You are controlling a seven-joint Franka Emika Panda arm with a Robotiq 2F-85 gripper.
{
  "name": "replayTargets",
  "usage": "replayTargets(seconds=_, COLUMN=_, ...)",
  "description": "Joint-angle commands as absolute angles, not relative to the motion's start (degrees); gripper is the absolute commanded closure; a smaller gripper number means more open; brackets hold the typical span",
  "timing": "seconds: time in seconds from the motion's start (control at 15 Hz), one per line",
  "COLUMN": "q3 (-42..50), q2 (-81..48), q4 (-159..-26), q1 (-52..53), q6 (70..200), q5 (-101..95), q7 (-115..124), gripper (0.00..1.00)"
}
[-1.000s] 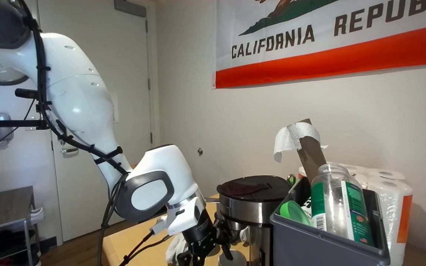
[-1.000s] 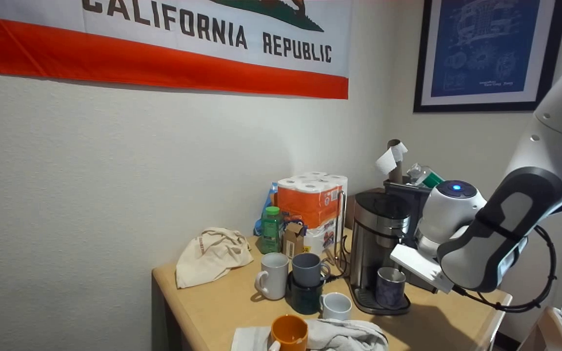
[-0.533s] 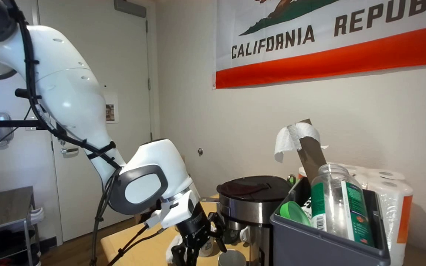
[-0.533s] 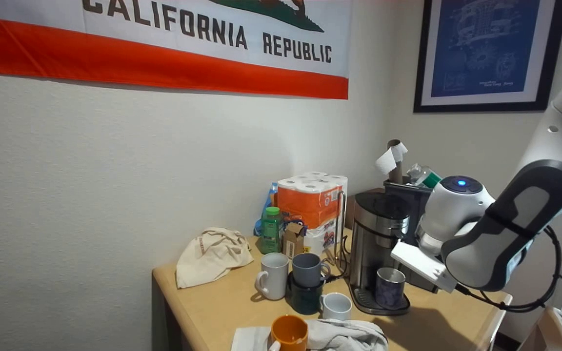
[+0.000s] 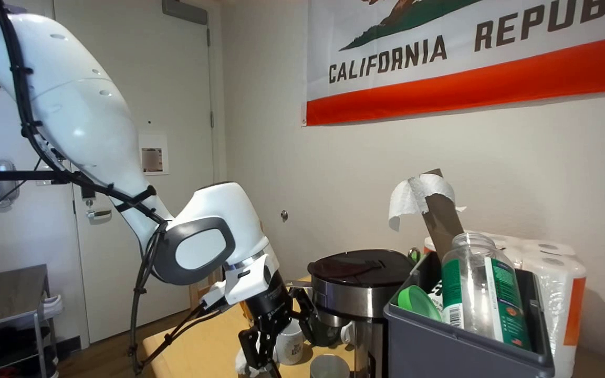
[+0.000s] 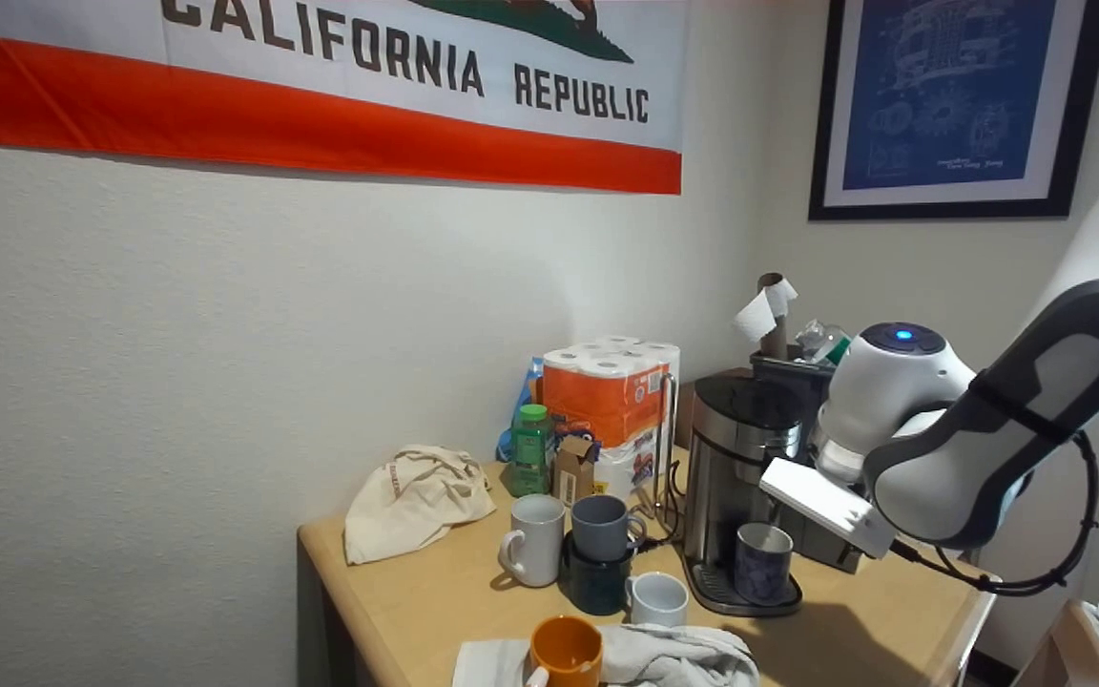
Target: Put the blue cup on the base of the coffee maker
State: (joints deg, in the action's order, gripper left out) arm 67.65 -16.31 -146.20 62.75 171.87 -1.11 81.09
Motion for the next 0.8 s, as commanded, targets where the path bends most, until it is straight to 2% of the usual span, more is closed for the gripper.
replayTargets(seconds=0.0, q3=71.46, q2=-11.91, q4=-145.85, q1=66.65, q6=167.62, q5=-4.18, q7=78.65, gripper=0.0)
replayTargets(seconds=0.73, q3=78.08, q2=-5.71, q4=-139.97, q1=77.69, q6=158.91, q5=-15.91, q7=74.35, gripper=0.0)
